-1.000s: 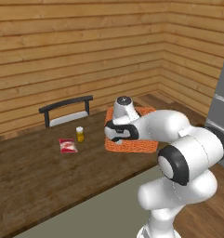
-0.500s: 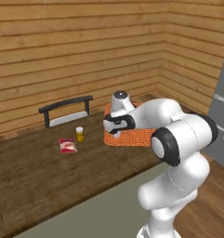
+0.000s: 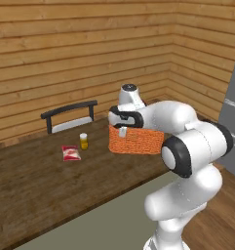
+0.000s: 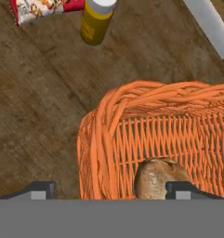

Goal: Open the cabinet, pick up the bread from the cabinet and place it in the basket. Then move the basket to the dining counter.

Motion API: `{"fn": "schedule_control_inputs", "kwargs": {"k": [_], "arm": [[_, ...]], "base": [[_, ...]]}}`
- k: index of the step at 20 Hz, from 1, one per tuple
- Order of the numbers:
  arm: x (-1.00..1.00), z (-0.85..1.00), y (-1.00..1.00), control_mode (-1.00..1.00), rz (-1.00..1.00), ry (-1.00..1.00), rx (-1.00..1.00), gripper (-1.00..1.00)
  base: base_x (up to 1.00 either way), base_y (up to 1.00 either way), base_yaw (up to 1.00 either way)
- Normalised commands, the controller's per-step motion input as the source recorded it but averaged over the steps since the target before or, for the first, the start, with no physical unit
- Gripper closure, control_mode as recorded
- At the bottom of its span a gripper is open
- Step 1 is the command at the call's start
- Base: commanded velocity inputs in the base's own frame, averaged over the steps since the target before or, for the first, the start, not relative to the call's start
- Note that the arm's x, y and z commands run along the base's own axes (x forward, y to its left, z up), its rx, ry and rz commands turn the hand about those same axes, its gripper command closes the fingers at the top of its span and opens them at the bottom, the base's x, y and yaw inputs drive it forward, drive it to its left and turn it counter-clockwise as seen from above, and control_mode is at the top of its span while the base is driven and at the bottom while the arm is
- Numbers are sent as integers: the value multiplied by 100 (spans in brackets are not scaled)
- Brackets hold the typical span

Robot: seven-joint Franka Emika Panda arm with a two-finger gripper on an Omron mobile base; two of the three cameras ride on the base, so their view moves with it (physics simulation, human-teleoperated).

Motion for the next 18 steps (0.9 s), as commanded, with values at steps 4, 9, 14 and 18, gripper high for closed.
{"fn": "schedule_control_inputs", "kwargs": {"k": [4,9,14,18], "arm": [[-17,100,0,-100,-8,-1,13,-100],[-89,100,10,-100,-3,-32,3,-100],[-93,100,30,-100,-1,-37,0,-100],[-99,100,27,-100,0,-36,0,-100]], "base": [[0,0,0],[0,0,0],[0,0,0],[0,0,0]]}}
